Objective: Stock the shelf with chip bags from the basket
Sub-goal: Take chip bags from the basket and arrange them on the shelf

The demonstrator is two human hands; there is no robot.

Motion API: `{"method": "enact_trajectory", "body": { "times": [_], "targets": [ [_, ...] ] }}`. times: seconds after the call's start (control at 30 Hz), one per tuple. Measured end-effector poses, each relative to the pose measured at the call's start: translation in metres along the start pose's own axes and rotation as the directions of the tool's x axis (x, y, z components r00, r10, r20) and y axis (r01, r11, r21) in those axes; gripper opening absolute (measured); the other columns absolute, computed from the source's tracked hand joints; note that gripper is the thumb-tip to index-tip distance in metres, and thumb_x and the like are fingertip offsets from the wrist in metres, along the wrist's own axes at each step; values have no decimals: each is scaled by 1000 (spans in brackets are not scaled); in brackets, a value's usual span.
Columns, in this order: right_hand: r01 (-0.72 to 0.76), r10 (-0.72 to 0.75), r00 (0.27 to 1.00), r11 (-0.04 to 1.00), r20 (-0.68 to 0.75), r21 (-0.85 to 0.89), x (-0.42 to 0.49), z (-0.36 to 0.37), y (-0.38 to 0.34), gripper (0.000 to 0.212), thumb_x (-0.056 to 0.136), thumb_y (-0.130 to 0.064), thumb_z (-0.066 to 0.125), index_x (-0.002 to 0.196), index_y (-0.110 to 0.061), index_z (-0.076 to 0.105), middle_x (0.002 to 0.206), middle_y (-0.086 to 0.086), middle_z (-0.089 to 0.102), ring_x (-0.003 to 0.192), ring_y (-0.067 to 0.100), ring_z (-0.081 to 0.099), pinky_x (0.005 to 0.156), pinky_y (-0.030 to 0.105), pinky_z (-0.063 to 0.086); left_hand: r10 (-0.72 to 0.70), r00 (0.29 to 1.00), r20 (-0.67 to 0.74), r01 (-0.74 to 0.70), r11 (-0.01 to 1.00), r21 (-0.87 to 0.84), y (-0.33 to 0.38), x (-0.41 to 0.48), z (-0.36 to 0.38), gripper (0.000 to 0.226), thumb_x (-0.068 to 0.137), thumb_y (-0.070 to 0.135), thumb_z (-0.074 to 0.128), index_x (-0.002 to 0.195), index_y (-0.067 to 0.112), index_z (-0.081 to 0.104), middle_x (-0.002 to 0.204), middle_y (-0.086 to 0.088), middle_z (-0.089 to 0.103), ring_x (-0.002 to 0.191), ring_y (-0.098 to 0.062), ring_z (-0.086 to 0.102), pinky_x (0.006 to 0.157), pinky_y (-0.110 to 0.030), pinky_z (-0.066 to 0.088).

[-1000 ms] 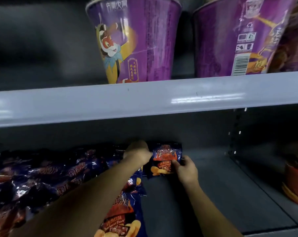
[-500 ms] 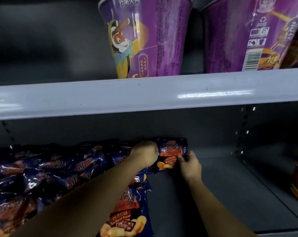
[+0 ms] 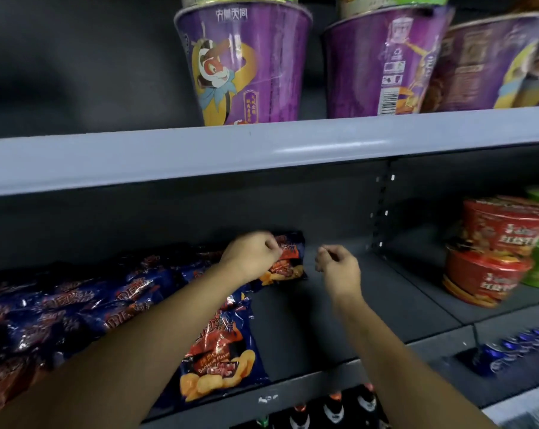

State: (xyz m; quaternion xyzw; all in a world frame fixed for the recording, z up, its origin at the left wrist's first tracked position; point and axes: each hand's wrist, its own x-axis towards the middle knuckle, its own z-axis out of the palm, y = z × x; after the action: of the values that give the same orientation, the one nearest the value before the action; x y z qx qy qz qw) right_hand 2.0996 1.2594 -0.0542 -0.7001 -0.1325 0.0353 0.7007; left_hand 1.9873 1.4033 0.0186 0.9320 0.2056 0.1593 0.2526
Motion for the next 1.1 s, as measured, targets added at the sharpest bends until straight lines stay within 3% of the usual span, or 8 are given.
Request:
{"method": "enact_trajectory", "body": {
  "times": [0.17, 0.3, 0.47, 0.57, 0.67, 0.87, 0.97, 1.1],
  "targets": [
    [29, -25, 999, 983, -22, 181, -21, -52, -26, 19, 98, -3, 51, 88, -14, 62, 75, 4, 61, 63, 14, 52, 62, 25, 44, 136, 989, -60, -140, 988, -72, 57, -23, 10, 14, 87, 35, 67, 79, 24, 71, 71, 11, 69, 77, -17, 68, 73, -32, 56],
    [47, -31, 997, 969, -69, 242, -47, -111, -45, 12, 103, -10, 52, 98, -11, 62, 73, 2, 63, 56, 9, 54, 56, 26, 46, 260, 965, -22, -261, 956, -135, 124, -51, 40, 13, 88, 32, 67, 82, 22, 72, 65, 10, 67, 62, -6, 62, 60, -22, 45],
    [37, 27, 973, 963, -228, 268, -88, -220, -25, 13, 102, -11, 57, 90, -11, 63, 67, 2, 59, 50, 10, 53, 52, 28, 45, 355, 927, 122, -317, 914, -255, 198, -96, 127, 12, 88, 31, 67, 81, 24, 72, 67, 12, 65, 63, 1, 56, 57, -21, 39],
    [-19, 128, 930, 953, -345, 302, -122, -296, 6, 15, 102, -10, 57, 87, -8, 58, 62, 4, 58, 46, 12, 46, 47, 25, 39, 365, 886, 285, -275, 910, -312, 231, -130, 199, 16, 89, 29, 67, 80, 16, 72, 67, 6, 68, 65, -7, 60, 61, -27, 45],
    [-103, 225, 861, 955, -456, 277, -161, -357, 49, 17, 101, -13, 58, 84, -11, 60, 62, 3, 63, 50, 14, 50, 50, 26, 39, 346, 829, 440, -197, 916, -350, 246, -165, 266, 20, 92, 27, 66, 77, 15, 71, 75, 0, 72, 74, -18, 67, 72, -35, 54],
    [-282, 426, 679, 903, -598, 324, -236, -429, 137, 11, 101, -14, 56, 91, -11, 59, 72, 6, 63, 54, 14, 51, 53, 25, 38, 296, 670, 680, -95, 944, -317, 250, -222, 369, 23, 94, 23, 64, 81, 6, 70, 75, -3, 72, 67, -15, 62, 74, -32, 53],
    [-350, 518, 575, 856, -633, 381, -270, -446, 183, 12, 100, -10, 55, 89, -11, 60, 75, 6, 62, 57, 15, 51, 54, 26, 37, 245, 574, 782, -50, 963, -265, 243, -246, 418, 22, 93, 25, 64, 74, 15, 70, 75, 0, 73, 70, -19, 64, 79, -34, 54],
    [-425, 644, 404, 761, -650, 490, -310, -452, 243, 12, 101, -11, 56, 91, -11, 62, 77, 5, 64, 60, 13, 55, 52, 23, 42, 135, 427, 894, 19, 987, -158, 218, -273, 478, 19, 97, 25, 61, 81, 15, 67, 81, -3, 72, 64, -15, 61, 69, -29, 51]
  ]
}}
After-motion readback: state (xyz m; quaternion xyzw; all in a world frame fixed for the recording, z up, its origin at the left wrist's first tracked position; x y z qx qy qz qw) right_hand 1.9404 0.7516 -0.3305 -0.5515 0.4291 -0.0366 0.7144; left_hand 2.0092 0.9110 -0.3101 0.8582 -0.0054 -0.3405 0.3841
